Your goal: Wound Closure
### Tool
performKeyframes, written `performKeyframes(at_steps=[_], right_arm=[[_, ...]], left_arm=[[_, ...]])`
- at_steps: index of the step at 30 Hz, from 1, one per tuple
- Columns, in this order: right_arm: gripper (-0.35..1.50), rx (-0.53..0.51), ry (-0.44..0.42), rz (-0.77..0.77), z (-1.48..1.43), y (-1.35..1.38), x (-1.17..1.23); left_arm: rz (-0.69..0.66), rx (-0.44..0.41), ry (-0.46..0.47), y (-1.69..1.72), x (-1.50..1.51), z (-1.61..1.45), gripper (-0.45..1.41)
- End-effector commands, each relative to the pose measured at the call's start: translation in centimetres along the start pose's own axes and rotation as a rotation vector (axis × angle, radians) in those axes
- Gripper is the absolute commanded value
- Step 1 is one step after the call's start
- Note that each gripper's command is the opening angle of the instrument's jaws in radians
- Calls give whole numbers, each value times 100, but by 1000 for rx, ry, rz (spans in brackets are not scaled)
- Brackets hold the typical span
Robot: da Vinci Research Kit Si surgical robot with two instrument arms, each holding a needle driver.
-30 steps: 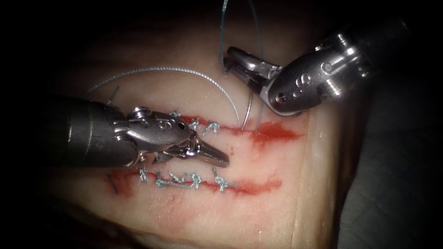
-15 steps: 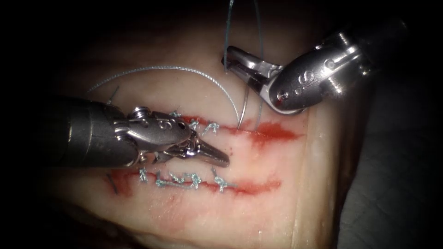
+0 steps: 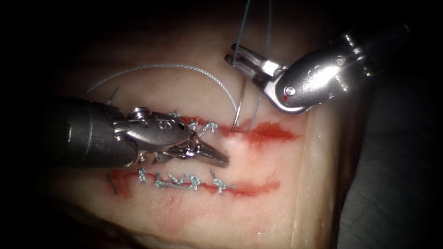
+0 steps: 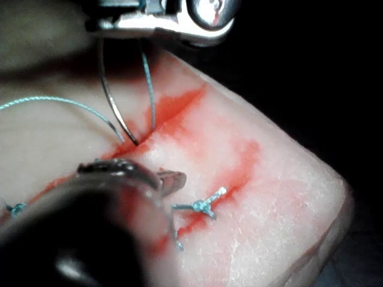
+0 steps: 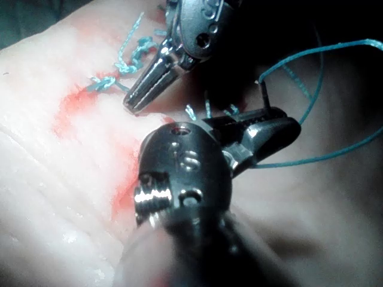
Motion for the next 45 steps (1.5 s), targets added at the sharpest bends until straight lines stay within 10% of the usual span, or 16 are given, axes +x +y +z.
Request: performKeyframes(at_steps=[1,45], right_arm=[[-35,3,-1,12,8,5,3],[-35,107,73,447,2,-6,34]], left_arm=[[1,-1,0,5,-1,6,-45],[7,0,4,4,-1,6,-45]])
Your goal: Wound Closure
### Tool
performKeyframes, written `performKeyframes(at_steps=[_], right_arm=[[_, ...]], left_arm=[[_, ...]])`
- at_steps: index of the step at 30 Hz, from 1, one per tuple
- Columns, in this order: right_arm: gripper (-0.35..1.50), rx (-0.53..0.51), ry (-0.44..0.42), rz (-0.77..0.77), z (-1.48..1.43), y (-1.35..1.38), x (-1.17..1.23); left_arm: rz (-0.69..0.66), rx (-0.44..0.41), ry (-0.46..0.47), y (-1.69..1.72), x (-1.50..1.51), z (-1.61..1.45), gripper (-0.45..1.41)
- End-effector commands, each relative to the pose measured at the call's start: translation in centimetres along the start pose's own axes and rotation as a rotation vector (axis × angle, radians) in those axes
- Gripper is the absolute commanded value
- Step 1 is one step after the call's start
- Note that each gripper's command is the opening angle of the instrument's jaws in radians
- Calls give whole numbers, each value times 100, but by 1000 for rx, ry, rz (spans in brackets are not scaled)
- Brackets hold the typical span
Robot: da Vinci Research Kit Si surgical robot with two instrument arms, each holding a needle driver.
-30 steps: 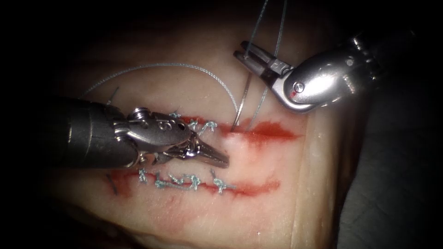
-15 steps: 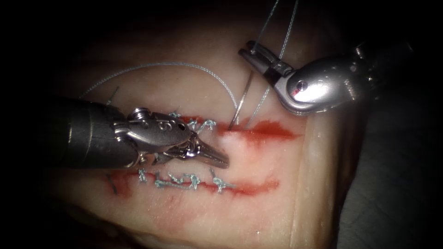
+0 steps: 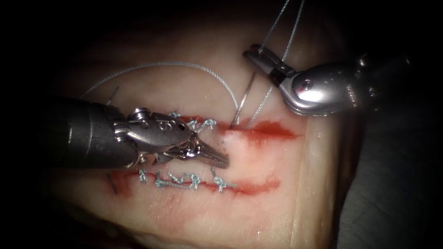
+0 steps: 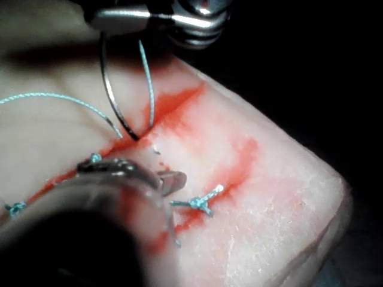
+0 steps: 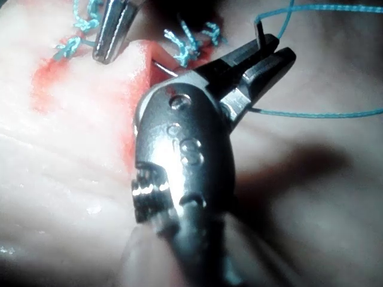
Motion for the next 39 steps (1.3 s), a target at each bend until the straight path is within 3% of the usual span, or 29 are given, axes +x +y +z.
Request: performKeyframes(at_steps=[1,9,10,11,13,21,25,27,30,32,36,39], right_arm=[[-35,-2,4,16,7,6,5],[-35,-10,35,123,7,-5,18],[-35,-3,38,162,5,-10,21],[-35,2,41,171,4,-13,23],[-35,11,45,218,3,-20,28],[-35,24,68,416,2,-36,59],[-35,7,74,483,6,-31,68],[-35,-8,80,534,8,-27,71],[-35,-20,81,588,9,-24,70],[-35,-23,82,624,8,-23,70],[-35,-32,84,679,6,-22,69],[-35,-32,97,708,5,-20,68]], left_arm=[[1,0,0,5,-1,5,-45],[14,11,0,4,-5,-2,-42],[25,17,1,2,-6,-6,-15],[36,21,1,2,-7,-9,0],[56,29,1,0,-9,-15,17],[123,59,-3,-5,-20,-39,32],[246,65,-10,-5,-20,-42,27],[385,68,-71,-3,-21,-42,14],[522,69,-135,-1,-22,-42,14],[585,72,-173,1,-23,-41,21],[666,43,-195,6,-27,-42,58],[718,26,-201,10,-30,-45,64]])
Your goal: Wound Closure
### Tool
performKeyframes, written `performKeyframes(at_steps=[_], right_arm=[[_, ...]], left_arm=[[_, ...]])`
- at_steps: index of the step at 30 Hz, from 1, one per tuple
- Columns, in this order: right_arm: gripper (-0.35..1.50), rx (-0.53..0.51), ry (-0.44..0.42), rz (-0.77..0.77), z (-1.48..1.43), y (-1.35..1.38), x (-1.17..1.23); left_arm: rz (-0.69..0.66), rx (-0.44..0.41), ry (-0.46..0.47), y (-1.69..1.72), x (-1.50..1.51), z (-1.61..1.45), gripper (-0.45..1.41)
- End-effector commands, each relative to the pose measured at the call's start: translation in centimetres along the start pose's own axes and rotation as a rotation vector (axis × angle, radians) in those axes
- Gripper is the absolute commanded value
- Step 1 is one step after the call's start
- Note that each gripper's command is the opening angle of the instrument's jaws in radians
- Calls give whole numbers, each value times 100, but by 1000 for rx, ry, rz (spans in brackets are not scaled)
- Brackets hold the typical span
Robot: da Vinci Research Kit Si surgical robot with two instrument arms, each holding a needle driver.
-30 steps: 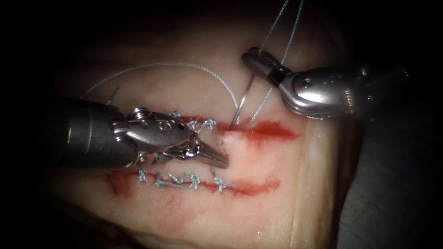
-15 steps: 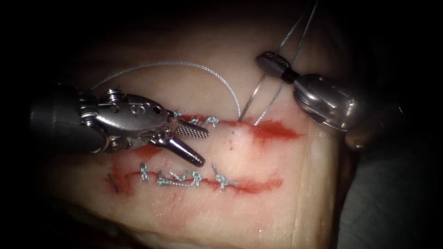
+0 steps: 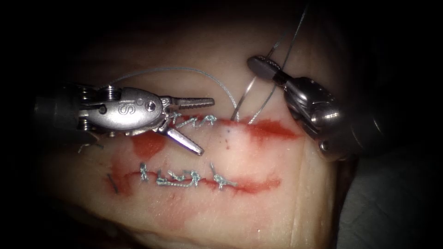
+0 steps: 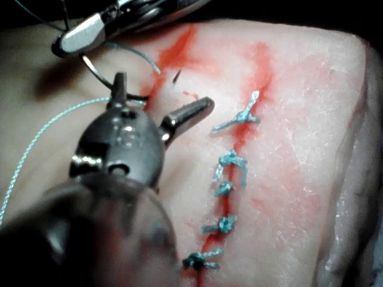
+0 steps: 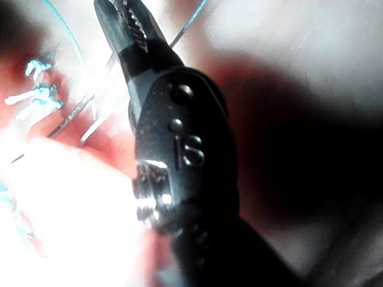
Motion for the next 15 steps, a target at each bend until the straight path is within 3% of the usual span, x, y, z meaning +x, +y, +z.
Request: performKeyframes(at_steps=[1,4,10,15], right_arm=[[-35,-1,4,19,8,4,6],[-35,4,25,42,6,6,6],[-35,0,44,68,3,10,6],[-35,0,50,77,0,25,6]], left_arm=[[13,-3,0,5,3,4,69],[39,-14,-1,6,3,4,79],[42,-25,2,5,1,7,79],[40,-35,4,2,-2,11,68]])
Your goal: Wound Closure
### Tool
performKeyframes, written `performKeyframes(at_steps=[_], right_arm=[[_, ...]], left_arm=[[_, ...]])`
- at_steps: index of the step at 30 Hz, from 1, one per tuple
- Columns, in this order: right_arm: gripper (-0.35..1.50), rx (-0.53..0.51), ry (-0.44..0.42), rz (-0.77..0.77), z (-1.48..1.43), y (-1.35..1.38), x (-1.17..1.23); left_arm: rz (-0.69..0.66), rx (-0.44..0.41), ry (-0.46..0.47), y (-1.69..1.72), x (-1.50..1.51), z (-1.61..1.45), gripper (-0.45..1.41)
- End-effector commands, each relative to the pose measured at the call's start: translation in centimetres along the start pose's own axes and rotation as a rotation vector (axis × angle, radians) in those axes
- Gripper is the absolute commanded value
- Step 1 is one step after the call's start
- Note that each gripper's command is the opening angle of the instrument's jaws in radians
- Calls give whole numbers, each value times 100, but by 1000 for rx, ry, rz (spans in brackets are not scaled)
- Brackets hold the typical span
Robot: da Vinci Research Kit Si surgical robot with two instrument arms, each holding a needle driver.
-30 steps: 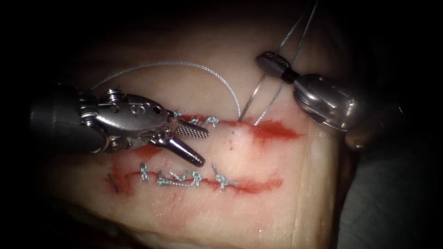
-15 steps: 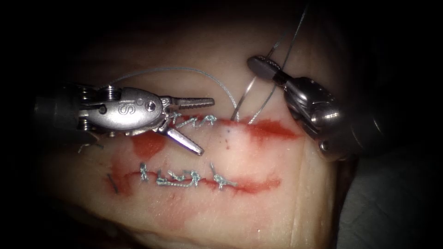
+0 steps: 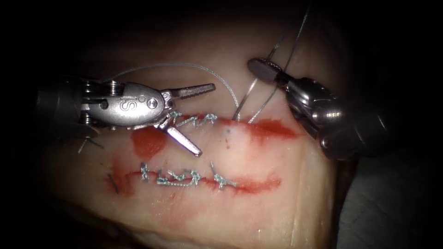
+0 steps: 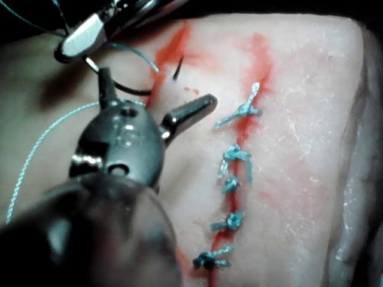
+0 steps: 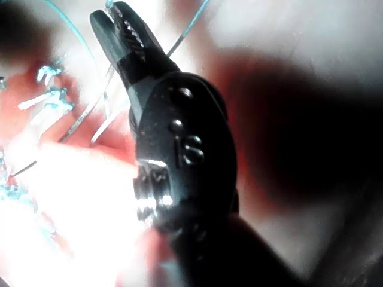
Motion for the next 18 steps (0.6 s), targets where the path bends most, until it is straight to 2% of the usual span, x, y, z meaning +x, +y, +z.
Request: performKeyframes(at_steps=[1,4,10,15,18], right_arm=[[-35,4,-5,4,7,9,7],[-35,30,17,1,4,24,7],[-35,99,54,-6,0,30,8],[-35,116,39,64,-2,32,10],[-35,106,45,167,-3,36,12]], left_arm=[[0,-3,1,3,3,5,64],[-1,-8,2,0,0,7,58],[-3,-24,7,-2,-1,8,51],[9,-30,13,-4,-1,10,52],[64,3,7,-9,-1,16,52]])
